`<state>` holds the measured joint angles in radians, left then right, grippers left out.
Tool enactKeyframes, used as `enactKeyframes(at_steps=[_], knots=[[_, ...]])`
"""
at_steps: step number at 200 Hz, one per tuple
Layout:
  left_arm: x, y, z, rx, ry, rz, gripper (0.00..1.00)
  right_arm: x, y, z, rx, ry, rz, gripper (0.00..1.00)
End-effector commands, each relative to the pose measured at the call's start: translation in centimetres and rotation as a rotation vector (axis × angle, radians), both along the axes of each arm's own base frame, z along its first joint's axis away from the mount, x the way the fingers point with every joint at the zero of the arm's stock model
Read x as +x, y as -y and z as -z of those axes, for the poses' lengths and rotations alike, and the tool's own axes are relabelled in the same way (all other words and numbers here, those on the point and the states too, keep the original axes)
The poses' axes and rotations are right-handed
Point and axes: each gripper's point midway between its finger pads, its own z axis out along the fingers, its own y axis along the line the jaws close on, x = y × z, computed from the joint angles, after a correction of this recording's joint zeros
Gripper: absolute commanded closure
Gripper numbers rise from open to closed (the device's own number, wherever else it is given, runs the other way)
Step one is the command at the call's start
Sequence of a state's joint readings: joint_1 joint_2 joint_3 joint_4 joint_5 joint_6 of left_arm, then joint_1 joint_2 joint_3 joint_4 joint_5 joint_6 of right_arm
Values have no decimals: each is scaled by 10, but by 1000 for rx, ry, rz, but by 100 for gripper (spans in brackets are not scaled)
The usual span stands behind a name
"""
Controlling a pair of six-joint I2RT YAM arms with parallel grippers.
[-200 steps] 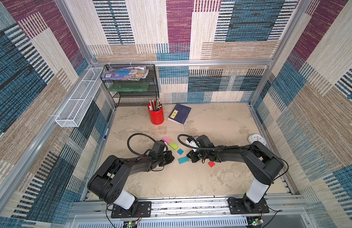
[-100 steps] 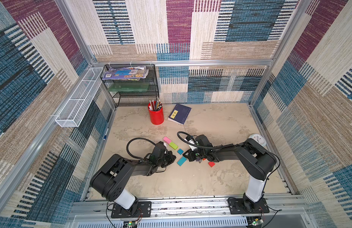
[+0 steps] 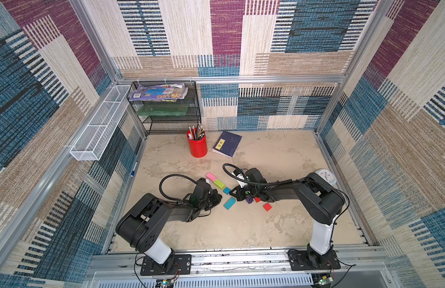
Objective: Assemble the letter v with building blocks
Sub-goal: Assemble the building block at the center of the board.
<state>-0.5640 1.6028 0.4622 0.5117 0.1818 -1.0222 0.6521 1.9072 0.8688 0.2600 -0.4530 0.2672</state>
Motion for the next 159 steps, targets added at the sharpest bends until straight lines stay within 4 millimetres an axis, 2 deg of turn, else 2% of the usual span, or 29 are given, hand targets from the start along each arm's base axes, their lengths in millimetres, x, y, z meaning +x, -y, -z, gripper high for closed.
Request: enactKeyframes(at_steps=[1, 159], knots=[[-7, -14, 19, 72, -71, -44, 100, -8, 11, 18, -70, -46, 6, 100], [2, -1, 25, 48, -84, -20, 100, -6, 11, 23, -82, -60, 12, 100]])
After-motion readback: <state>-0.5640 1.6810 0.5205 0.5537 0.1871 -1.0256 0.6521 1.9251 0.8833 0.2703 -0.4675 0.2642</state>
